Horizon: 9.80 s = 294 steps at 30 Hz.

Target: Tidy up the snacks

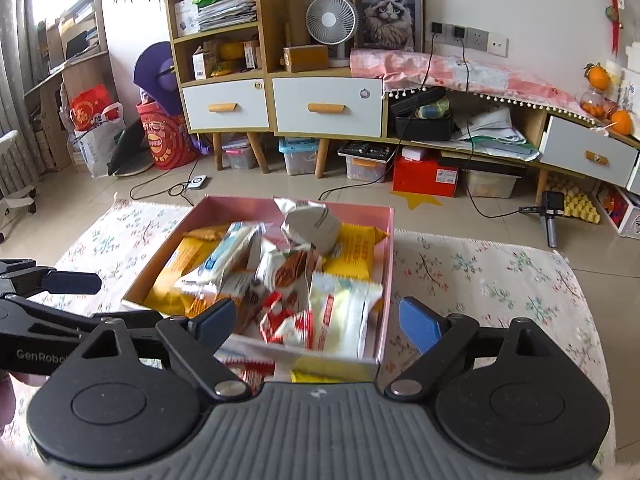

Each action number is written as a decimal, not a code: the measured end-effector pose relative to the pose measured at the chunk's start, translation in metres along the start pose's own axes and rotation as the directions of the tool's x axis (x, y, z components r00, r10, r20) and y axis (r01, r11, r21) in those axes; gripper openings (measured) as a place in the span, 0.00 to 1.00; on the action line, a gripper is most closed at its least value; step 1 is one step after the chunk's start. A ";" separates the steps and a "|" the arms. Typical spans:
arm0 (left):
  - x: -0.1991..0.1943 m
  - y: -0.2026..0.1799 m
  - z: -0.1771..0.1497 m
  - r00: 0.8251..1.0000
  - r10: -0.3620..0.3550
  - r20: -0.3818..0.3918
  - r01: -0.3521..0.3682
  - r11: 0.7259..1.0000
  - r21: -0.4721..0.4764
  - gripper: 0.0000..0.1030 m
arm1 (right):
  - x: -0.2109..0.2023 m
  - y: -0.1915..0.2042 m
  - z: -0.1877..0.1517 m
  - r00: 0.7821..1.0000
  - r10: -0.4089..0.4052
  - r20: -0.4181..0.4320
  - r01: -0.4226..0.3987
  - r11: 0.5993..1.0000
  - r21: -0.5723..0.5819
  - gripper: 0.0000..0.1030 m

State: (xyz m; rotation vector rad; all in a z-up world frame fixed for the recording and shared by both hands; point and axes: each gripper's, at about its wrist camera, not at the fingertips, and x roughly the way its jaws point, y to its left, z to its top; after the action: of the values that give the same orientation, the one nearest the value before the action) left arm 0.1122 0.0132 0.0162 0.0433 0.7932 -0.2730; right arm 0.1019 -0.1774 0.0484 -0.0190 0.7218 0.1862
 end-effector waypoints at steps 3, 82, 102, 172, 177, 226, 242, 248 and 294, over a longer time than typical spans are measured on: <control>-0.007 -0.005 -0.010 1.000 0.002 -0.005 -0.002 1.000 0.013 0.89 | -0.008 0.002 -0.008 1.000 0.002 0.001 -0.002 1.000 0.000 0.88; 0.035 0.000 -0.060 0.999 -0.022 -0.047 0.019 0.997 -0.077 0.29 | 0.027 0.006 -0.084 0.992 0.010 -0.128 -0.014 0.999 -0.031 0.95; 0.024 0.028 -0.072 0.998 -0.024 -0.057 0.019 0.997 -0.079 0.30 | 0.039 0.028 -0.066 0.986 0.022 -0.168 0.002 0.990 0.142 0.97; -0.007 0.026 -0.069 0.994 -0.105 -0.001 0.105 0.993 -0.061 0.00 | -0.005 0.012 -0.045 0.992 0.114 -0.055 -0.104 0.981 0.164 0.26; -0.003 0.027 -0.069 0.997 -0.070 -0.028 0.067 0.995 -0.078 0.11 | -0.004 0.014 -0.046 0.992 0.113 -0.064 -0.102 0.981 0.163 0.26; 0.062 0.028 0.021 0.993 -0.013 0.113 0.032 0.985 -0.167 0.20 | 0.049 -0.005 0.005 0.990 0.128 0.058 -0.139 0.946 0.294 0.26; 0.071 0.031 0.025 0.990 0.001 0.144 0.018 0.991 -0.134 0.48 | 0.054 -0.011 0.005 0.988 0.126 0.084 -0.146 0.943 0.298 0.50; 0.054 0.025 0.022 0.991 0.014 0.134 0.003 0.993 -0.121 0.72 | 0.040 -0.015 0.008 0.993 0.087 0.082 -0.107 0.952 0.287 0.65; -0.085 -0.027 -0.053 0.982 0.175 -0.071 -0.181 0.979 -0.097 1.00 | -0.061 0.028 -0.050 0.979 -0.149 -0.140 0.164 0.981 0.104 0.99</control>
State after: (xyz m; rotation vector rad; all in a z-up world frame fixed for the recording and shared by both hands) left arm 0.0111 0.0135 0.0409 0.0256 0.8583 -0.0606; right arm 0.0193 -0.1640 0.0519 0.0222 0.8581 -0.0079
